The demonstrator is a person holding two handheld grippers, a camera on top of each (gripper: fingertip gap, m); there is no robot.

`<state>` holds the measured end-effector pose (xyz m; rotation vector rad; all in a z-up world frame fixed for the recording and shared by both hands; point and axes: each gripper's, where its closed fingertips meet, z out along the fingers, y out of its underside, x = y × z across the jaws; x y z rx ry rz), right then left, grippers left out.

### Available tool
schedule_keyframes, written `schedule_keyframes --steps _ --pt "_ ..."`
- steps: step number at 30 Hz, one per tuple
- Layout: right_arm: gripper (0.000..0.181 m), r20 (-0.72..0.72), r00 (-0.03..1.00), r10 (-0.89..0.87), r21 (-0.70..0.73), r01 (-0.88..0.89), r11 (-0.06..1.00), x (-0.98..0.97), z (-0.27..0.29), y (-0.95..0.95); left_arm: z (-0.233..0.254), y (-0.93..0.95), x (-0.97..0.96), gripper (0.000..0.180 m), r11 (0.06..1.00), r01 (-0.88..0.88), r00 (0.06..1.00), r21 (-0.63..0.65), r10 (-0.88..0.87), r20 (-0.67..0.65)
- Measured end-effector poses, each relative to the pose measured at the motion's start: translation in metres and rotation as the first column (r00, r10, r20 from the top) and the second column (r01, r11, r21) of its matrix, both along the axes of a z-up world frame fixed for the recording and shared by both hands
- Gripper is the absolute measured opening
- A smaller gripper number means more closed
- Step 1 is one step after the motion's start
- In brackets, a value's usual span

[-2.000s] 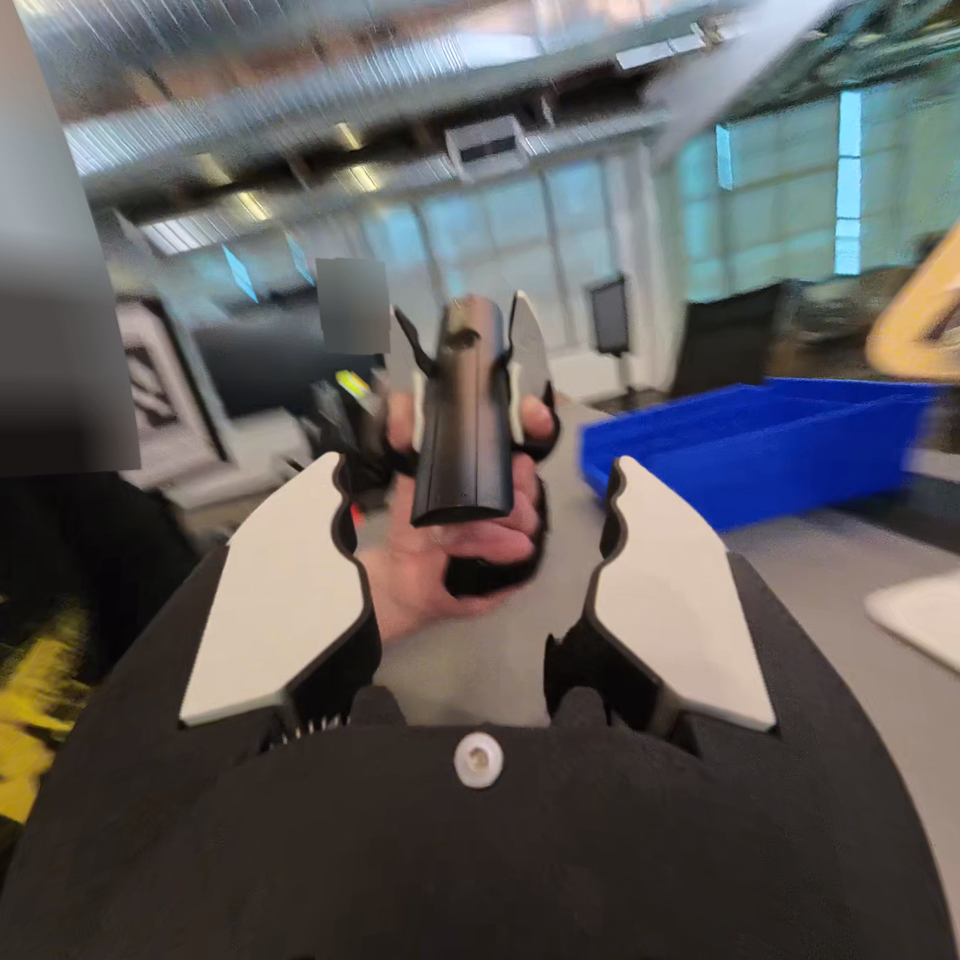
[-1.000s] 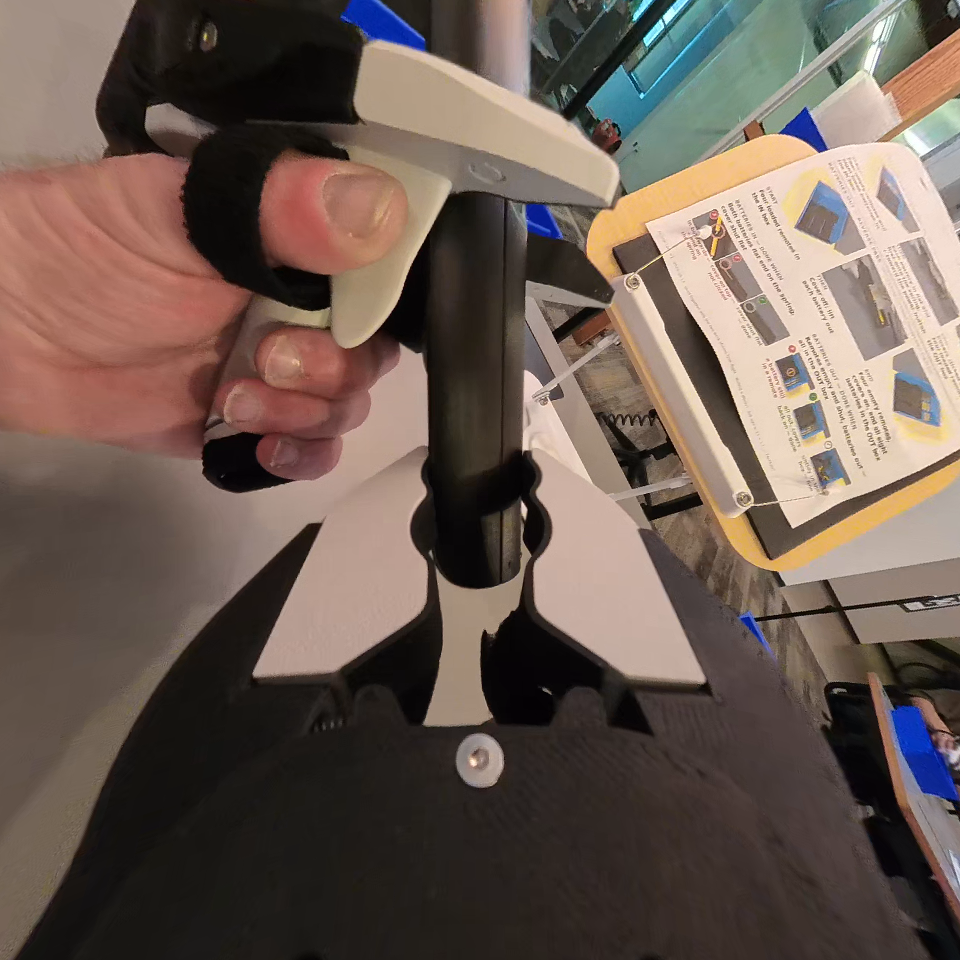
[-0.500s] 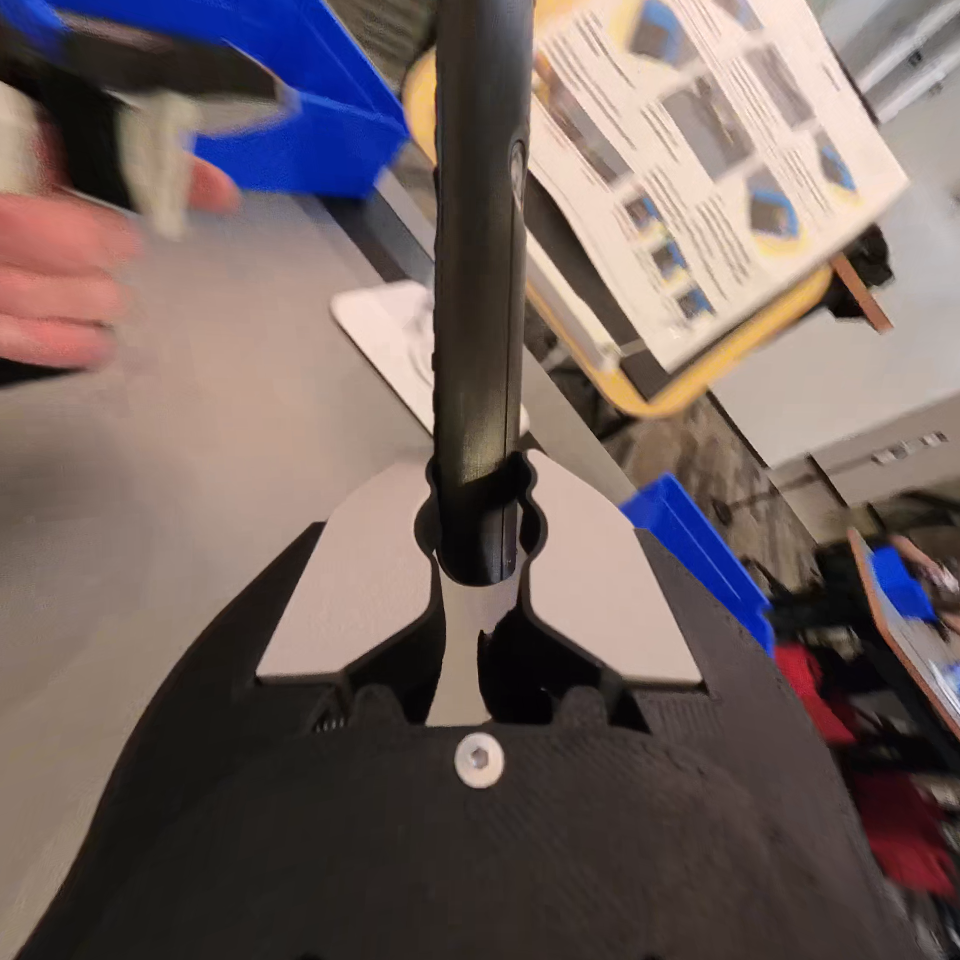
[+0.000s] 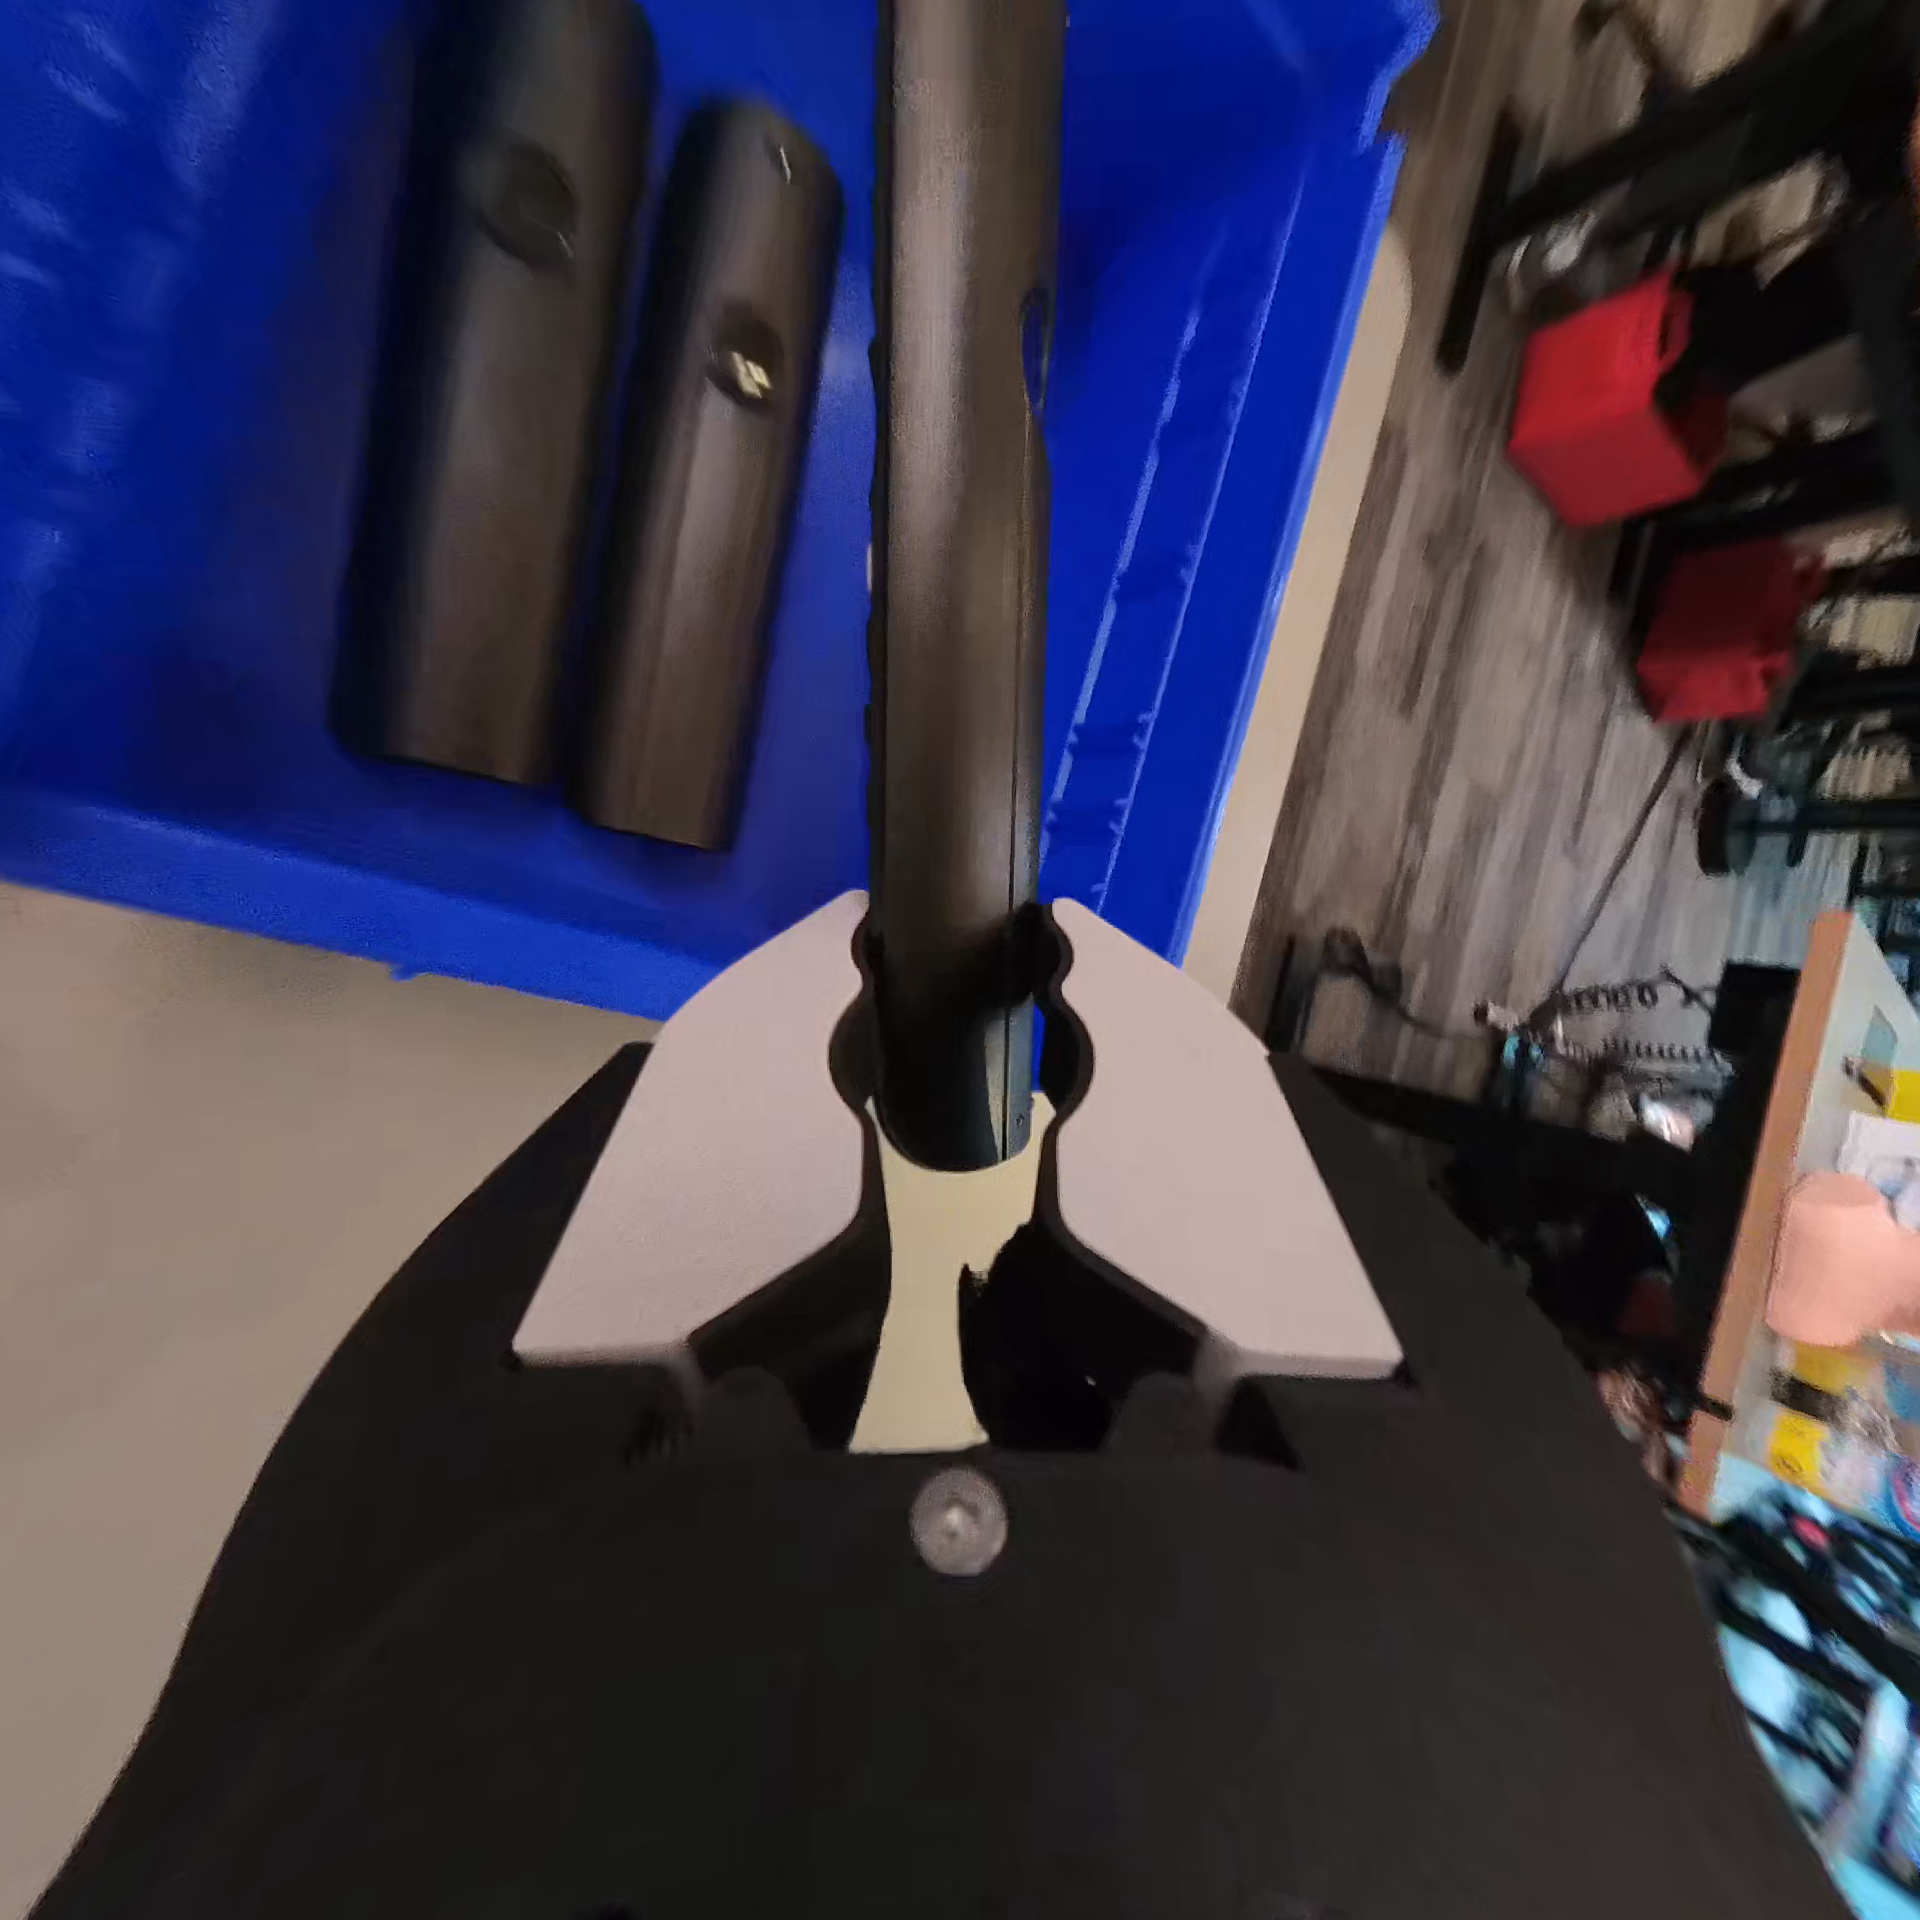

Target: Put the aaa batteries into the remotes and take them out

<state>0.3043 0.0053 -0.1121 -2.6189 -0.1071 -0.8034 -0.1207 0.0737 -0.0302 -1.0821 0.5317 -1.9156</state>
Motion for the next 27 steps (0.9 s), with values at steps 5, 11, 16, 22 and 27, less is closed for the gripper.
schedule_keyframes --steps 5,11,16,22,27 --pt "0.026 0.012 0.997 -0.071 -0.204 0.072 0.976 0.033 -0.036 0.012 -0.008 0.011 -0.001 0.017 0.999 -0.031 0.999 -0.042 0.031 -0.017" --pt "0.026 0.071 0.992 -0.109 -0.337 0.126 0.933 0.049 -0.06 0.027 -0.007 0.013 -0.003 0.025 0.998 -0.042 0.999 -0.039 0.041 -0.023" --pt "0.053 0.051 0.997 -0.062 -0.398 0.077 0.914 0.041 -0.071 0.024 -0.009 0.014 -0.002 0.028 0.998 -0.026 0.999 -0.055 0.024 -0.028" --pt "0.055 0.01 1.0 0.001 -0.237 0.002 0.972 0.014 -0.027 0.022 -0.01 0.005 0.006 0.03 1.0 -0.025 0.997 0.011 0.026 -0.077" --pt "0.044 -0.122 0.992 0.027 -0.049 -0.033 0.998 -0.012 -0.001 0.021 -0.01 0.001 0.008 0.033 1.0 -0.009 0.996 0.027 0.011 -0.084"
